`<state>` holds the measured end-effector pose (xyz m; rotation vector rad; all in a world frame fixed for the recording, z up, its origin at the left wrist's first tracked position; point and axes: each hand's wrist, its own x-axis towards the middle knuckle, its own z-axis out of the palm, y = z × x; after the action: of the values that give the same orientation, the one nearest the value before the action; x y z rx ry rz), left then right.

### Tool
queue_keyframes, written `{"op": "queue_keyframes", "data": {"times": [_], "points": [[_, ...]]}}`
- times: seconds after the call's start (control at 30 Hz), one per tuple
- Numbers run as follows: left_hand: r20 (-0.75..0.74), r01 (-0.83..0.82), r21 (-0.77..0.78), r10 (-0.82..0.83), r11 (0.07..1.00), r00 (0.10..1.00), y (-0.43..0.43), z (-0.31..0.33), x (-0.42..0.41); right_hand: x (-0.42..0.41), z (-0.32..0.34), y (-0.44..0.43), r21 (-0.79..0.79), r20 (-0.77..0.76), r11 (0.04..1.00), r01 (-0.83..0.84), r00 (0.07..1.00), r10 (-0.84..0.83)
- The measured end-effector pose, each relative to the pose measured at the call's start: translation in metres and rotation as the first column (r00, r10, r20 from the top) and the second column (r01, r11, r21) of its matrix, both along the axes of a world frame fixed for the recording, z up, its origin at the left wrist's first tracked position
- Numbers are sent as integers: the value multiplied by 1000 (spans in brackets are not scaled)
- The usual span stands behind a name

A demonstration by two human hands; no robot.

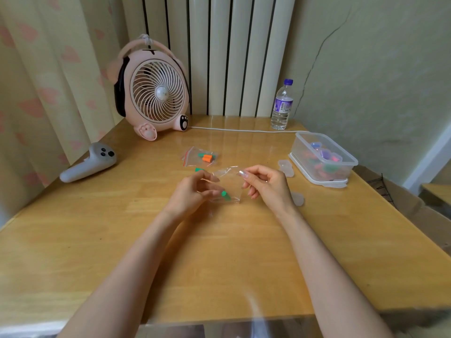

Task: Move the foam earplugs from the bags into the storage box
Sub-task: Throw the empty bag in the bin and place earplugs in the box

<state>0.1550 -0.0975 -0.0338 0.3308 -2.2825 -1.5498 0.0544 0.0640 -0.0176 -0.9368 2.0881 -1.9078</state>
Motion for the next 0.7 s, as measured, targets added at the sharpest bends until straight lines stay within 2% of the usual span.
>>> {"op": "queue_keyframes", "data": {"times": [0.07, 0.13, 0.23, 0.3, 0.7], "points": [[-2, -63, -186, 64, 981, 998, -3, -4, -1, -1, 0, 0, 54, 16, 998, -14, 1000, 13], [24, -105, -332, 119, 938, 993, -5, -6, -1, -4, -5, -1, 181, -13, 983, 12, 1000, -10], [95, -119, -436, 178, 892, 979, -6, -7, -1, -9, -17, -3, 417, -171, 896, 151, 981, -86], [106, -128, -454, 196, 882, 975, -6, -7, -1, -7, -20, -4, 486, -235, 849, 209, 966, -104], [28, -249, -423, 287, 871, 957, 0, -6, -3, -5, -17, -7, 396, -239, 889, 230, 961, -142]]}}
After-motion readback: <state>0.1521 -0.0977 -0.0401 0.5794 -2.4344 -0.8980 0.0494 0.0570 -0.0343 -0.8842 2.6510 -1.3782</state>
